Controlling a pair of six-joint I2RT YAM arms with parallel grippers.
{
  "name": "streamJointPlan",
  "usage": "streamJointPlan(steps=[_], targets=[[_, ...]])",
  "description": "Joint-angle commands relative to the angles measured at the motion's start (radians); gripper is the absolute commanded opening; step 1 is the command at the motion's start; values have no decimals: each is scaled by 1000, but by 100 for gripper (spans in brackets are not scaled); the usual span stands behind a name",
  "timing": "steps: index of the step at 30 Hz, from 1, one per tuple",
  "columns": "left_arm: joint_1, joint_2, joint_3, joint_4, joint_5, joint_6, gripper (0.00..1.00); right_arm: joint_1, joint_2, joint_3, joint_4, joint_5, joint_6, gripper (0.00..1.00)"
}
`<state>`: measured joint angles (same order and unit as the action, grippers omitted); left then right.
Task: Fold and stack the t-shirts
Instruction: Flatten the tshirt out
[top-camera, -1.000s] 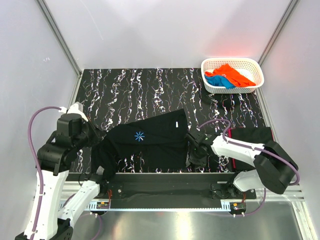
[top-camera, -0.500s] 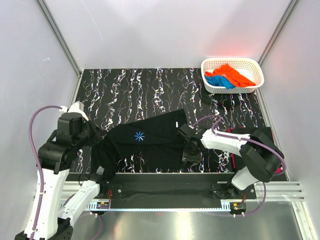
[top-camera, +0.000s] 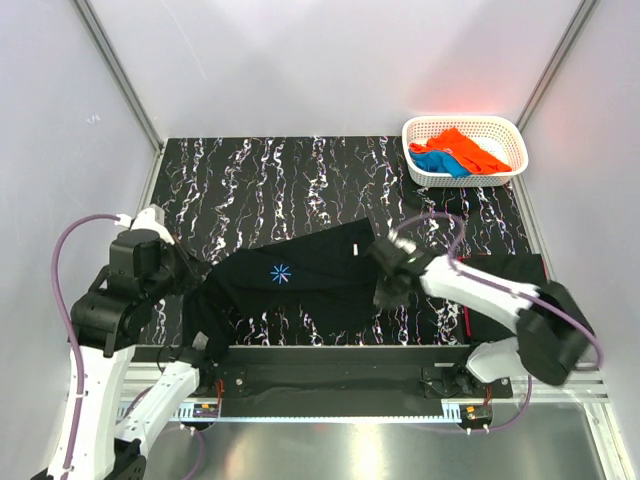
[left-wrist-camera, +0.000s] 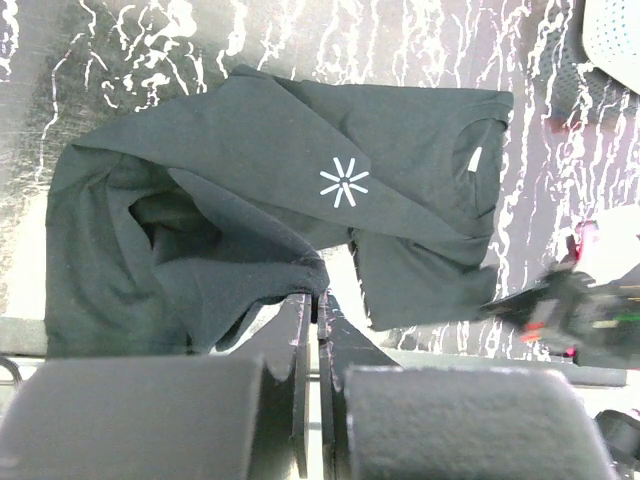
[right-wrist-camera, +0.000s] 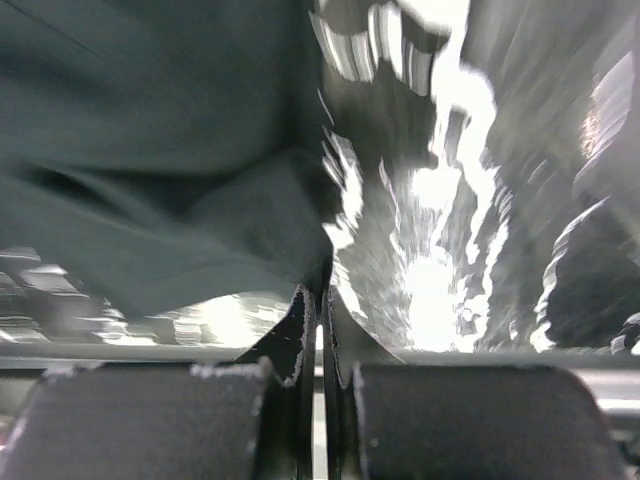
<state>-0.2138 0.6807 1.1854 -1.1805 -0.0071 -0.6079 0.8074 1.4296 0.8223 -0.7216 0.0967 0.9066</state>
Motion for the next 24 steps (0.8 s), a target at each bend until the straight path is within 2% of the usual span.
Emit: streamJointPlan(steps=[1,4,8,11,15,20,24], targets=[[4,11,81,38,-28,34,0,-126,-173,164,-13,167,-129,0],[4,71,192,39,-66,66,0,-278,-222,332,-22,129,-236,0],[5,196,406,41,-138,108,0,-381,-164,678,-47,136,-340,0],[5,273,648,38,-177,125,0,-422,-115,895,-58,144,-383,0],[5,348,857,39,-228,155,0,-441,-71,1142,-72,182,-449,0],[7,336,980,85,-284,241,0,-442,-63,1400,-56,239,-534,0],[5,249,970,182,-318,304,0,-442,-122,1436,14,256,-592,0]])
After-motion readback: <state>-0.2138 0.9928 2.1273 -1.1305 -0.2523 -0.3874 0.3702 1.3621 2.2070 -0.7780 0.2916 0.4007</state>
